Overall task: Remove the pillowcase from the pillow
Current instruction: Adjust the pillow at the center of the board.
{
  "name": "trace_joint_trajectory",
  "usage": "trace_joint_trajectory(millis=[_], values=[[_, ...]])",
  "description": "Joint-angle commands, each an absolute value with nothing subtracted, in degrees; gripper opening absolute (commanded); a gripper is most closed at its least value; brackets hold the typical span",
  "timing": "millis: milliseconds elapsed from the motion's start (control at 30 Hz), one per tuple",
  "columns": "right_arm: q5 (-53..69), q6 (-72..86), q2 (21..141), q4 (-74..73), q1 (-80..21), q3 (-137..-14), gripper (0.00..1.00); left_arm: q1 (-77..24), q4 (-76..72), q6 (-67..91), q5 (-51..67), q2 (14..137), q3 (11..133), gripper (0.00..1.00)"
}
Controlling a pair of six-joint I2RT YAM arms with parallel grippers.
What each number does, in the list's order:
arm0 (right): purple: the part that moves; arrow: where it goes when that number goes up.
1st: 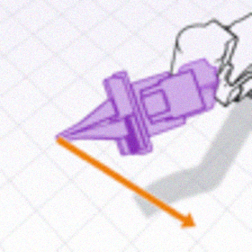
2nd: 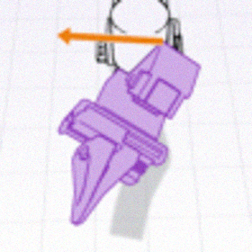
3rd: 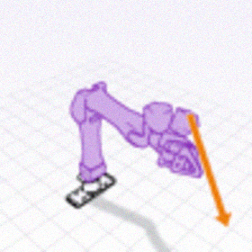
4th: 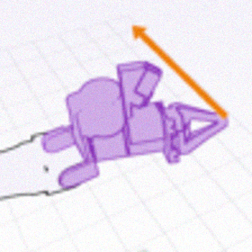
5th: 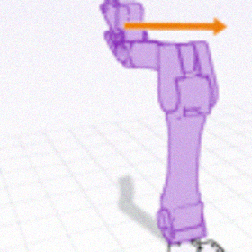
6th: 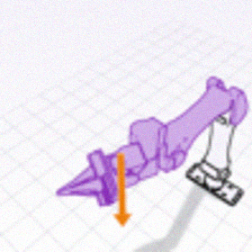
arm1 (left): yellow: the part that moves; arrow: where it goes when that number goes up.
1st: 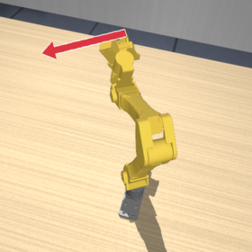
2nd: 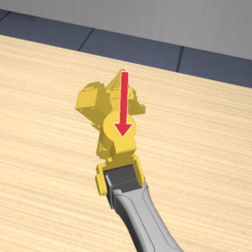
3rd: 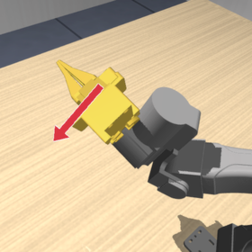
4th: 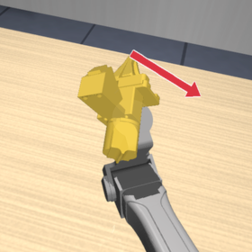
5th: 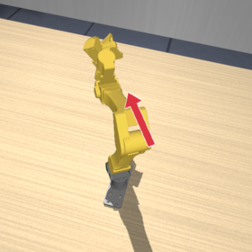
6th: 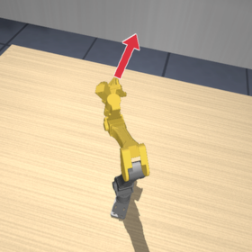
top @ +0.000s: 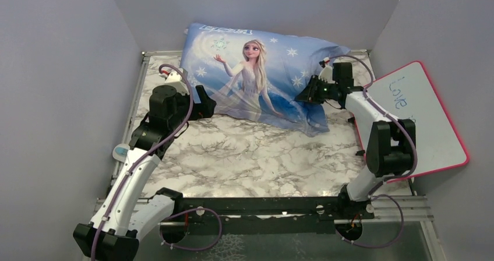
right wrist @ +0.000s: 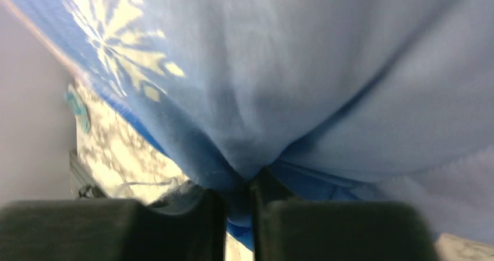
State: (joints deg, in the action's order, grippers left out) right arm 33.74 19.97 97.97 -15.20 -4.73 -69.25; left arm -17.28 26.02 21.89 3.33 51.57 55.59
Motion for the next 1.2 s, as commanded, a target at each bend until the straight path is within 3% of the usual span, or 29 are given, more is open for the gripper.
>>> trace_joint_trajectory(millis=[0, 67, 200, 267, 333, 400, 533, 667, 933, 1067, 1100, 1167], values=[[43.24, 21.62, 90.68, -16.35, -8.33, -59.99, 0.13, -17.31, 23.00, 23.79, 8.52, 52.06, 55.26, 0.92], [43.99, 20.43, 86.41, -17.63, -9.55, -57.02, 0.08, -17.31, 22.49, 23.95, 9.59, 52.39, 54.92, 0.91], [47.36, 19.06, 75.45, -17.85, -12.19, -52.27, 0.10, -17.31, 20.95, 24.84, 10.78, 52.62, 53.33, 0.91], [48.71, 19.10, 69.80, -17.59, -12.60, -51.93, 0.26, -17.31, 20.10, 25.27, 11.56, 52.80, 52.57, 0.91], [46.53, 17.87, 65.51, -18.94, -12.57, -54.06, 0.54, -17.31, 19.77, 25.28, 12.57, 52.97, 52.30, 0.92], [40.20, 16.11, 62.77, -21.29, -12.60, -57.50, 0.72, -17.31, 19.85, 24.55, 13.30, 53.05, 52.66, 0.93], [15.63, 17.28, 63.42, -23.96, -12.61, -64.33, 0.87, -17.31, 19.86, 23.82, 14.50, 51.99, 52.85, 0.95], [-3.49, 17.83, 71.73, -26.32, -12.42, -73.91, 0.96, -17.31, 20.06, 24.16, 15.84, 50.71, 52.29, 0.96], [1.19, 15.42, 96.88, -31.68, -9.86, -97.15, 1.00, -17.33, 20.83, 24.99, 19.97, 49.79, 51.08, 0.99], [20.70, 10.33, 106.62, -39.03, -9.62, -103.74, 1.00, -17.31, 20.99, 25.82, 22.44, 49.17, 49.99, 0.99], [26.52, 9.39, 107.85, -39.98, -9.64, -103.32, 0.96, -17.31, 20.94, 25.91, 22.60, 49.03, 49.56, 0.99], [38.10, 9.50, 108.26, -38.70, -9.87, -98.48, 0.78, -17.31, 20.88, 26.28, 22.04, 48.72, 48.53, 0.99]])
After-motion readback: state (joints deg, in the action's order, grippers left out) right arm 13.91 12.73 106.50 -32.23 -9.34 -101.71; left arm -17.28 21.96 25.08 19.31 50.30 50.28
